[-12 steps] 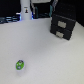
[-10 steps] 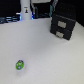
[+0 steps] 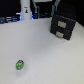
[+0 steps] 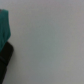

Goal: Open the kcup holder, insert the kcup into the holder, and close the kcup holder

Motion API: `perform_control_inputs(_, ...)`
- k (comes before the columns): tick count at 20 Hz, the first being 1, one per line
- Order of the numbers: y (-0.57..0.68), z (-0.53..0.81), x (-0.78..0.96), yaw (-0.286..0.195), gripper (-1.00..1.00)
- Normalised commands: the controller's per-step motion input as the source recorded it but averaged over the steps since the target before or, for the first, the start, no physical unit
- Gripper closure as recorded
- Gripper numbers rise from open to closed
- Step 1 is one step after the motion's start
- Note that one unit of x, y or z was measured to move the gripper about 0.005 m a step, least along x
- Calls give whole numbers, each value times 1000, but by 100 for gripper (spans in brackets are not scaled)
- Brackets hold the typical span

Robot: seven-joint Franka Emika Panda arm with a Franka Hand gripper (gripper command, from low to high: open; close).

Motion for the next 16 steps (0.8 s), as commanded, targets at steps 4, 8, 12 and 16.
perform_control_inputs(4, 778, -20, -352, -124, -100)
perform_control_inputs(8, 774, -93, -361, -123, -100)
perform_control_inputs(12, 723, -185, -361, -142, -100)
perform_control_inputs(16, 670, -270, -345, -144, -100)
